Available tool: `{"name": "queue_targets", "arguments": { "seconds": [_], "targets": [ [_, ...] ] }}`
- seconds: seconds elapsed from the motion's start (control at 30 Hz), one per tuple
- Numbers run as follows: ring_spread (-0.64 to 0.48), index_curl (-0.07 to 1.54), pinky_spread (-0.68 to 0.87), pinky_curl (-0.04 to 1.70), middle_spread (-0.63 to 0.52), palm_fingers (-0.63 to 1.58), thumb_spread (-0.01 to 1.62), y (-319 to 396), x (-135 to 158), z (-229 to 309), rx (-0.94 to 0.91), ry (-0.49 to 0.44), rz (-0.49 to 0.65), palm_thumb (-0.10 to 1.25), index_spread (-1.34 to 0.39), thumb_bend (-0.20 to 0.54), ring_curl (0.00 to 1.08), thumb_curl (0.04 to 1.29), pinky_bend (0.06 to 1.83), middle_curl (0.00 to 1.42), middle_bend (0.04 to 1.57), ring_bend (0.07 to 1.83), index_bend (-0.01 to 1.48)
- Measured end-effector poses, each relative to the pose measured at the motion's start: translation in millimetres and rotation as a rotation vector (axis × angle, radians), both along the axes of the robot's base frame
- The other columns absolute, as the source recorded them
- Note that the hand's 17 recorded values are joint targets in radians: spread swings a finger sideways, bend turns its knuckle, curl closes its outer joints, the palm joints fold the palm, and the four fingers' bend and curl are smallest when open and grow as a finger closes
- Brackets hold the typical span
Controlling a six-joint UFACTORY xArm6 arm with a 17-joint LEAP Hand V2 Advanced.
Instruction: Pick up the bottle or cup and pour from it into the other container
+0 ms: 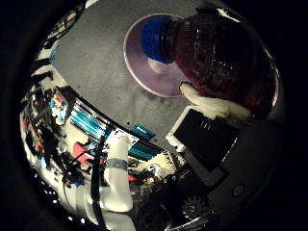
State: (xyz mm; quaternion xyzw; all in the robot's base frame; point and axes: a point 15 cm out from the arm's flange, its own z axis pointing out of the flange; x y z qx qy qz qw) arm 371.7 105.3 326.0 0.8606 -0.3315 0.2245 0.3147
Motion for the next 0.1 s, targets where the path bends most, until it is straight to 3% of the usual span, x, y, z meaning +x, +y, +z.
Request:
{"name": "queue_targets", "arguments": {
  "seconds": [0.1],
  "targets": [
    [-0.26,1.06,-0.24,1.00,-0.15,1.09,0.30,-6.3,-0.2,4.8,0.018,-0.005,-0.019,1.11,-0.27,-0.019,0.91,0.98,1.24,0.88,1.32,1.27,1.03]
  ]
}}
